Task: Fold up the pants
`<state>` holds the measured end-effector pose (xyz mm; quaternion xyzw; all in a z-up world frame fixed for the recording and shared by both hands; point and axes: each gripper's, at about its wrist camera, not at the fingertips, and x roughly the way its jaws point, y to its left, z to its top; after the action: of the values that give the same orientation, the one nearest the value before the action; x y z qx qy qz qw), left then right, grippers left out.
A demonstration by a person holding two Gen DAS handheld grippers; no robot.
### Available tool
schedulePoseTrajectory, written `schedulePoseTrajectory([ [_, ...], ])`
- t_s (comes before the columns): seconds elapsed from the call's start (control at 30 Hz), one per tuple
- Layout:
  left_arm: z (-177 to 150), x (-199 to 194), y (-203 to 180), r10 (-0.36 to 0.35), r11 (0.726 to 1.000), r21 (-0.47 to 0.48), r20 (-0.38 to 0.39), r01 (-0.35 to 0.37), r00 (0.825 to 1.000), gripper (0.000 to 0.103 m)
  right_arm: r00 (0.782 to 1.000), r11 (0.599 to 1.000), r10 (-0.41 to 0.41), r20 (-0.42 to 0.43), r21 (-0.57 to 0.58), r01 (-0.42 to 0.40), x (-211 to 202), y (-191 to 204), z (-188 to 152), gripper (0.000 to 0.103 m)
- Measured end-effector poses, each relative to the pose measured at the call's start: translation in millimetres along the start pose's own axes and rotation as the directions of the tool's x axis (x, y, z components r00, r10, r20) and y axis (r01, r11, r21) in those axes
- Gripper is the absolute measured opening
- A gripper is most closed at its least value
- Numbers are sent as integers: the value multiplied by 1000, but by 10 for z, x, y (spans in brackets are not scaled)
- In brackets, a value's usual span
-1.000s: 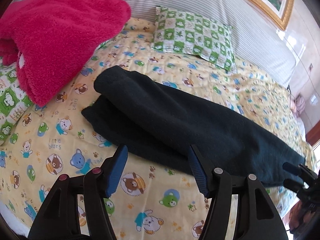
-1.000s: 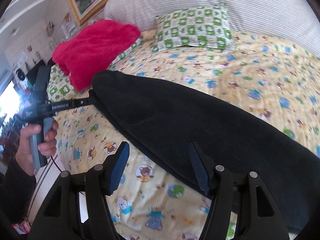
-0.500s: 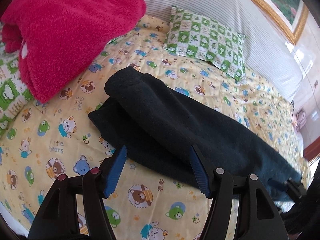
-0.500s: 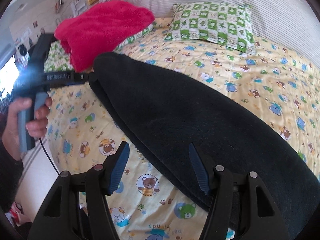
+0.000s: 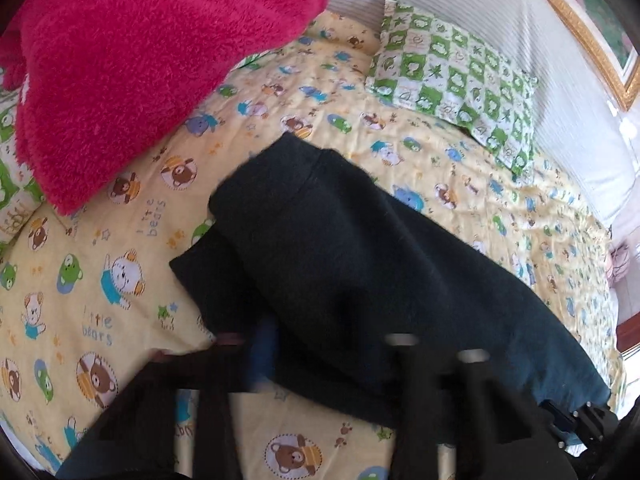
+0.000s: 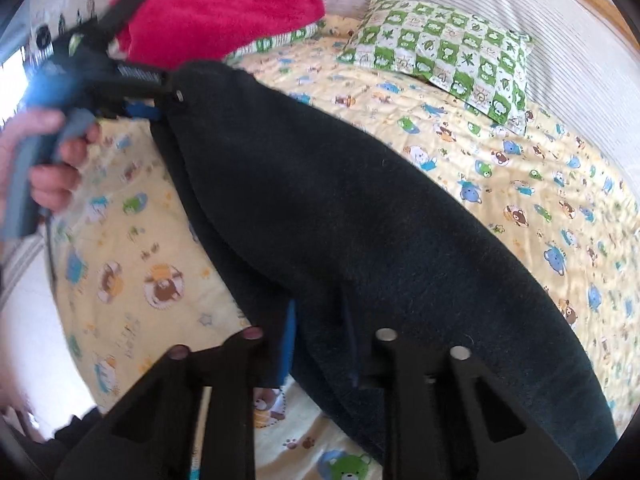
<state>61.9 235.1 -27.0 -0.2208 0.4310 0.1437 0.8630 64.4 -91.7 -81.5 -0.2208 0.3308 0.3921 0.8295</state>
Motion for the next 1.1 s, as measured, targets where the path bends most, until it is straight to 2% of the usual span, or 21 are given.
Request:
schedulePoseTrajectory([
  [0.1, -9, -147, -4, -17, 1000, 13, 49, 16, 999, 8, 999, 999, 38, 34, 15, -39, -138, -11, 42, 13],
  [0.2, -69, -323, 39, -47, 999, 7, 83, 47, 995, 8, 992, 992, 109, 55, 52, -112, -258, -67, 60, 10],
  [0.33, -184, -257, 154, -39, 999, -4, 44, 39, 998, 8, 987, 986, 155, 33, 62, -157, -257, -78, 11, 10],
  [0.4, -238, -155, 194, -30, 999, -16, 17, 31, 999, 9, 986, 985, 166, -14, 48, -165, -152, -8, -48, 10],
  [0.47, -273, -108, 243, -26, 999, -23, 7, 26, 1000, 15, 986, 988, 154, -64, 38, -152, -47, 48, -98, 11],
  [0.53, -298, -160, 263, -35, 999, -19, 19, 35, 999, 21, 984, 986, 157, -83, 65, -152, -4, 47, -127, 20],
  [0.57, -305, -208, 258, -27, 1000, -9, 31, 27, 999, 30, 983, 983, 170, -76, 80, -163, -19, 29, -127, 22],
  [0.6, -316, -259, 255, -4, 1000, 0, 44, 4, 999, 47, 980, 978, 190, -61, 98, -184, -59, 3, -114, 31],
  [0.63, -326, -309, 259, 25, 1000, 5, 58, -25, 998, 57, 977, 972, 209, -37, 118, -204, -114, -33, -92, 41],
  [0.67, -335, -361, 270, 45, 999, 6, 79, -45, 996, 65, 976, 967, 219, -12, 138, -216, -174, -77, -60, 44],
  [0.83, -292, -349, 424, 17, 998, -56, 57, -14, 998, 65, 969, 944, 227, 93, 223, -243, -337, -331, 184, 45],
  [0.97, -261, -235, 506, -17, 994, -106, 24, 19, 1000, 65, 970, 908, 193, 145, 349, -233, -246, -701, 445, 45],
  [1.0, -249, -211, 501, -28, 993, -112, 19, 30, 999, 66, 968, 887, 201, 149, 392, -244, -182, -810, 504, 45],
  [1.07, -214, -163, 489, -44, 992, -121, 11, 45, 999, 67, 953, 821, 255, 163, 484, -303, 21, -1042, 619, 45],
  [1.1, -193, -135, 481, -46, 991, -123, 6, 47, 999, 68, 951, 798, 273, 146, 518, -309, 132, -1133, 667, 45],
])
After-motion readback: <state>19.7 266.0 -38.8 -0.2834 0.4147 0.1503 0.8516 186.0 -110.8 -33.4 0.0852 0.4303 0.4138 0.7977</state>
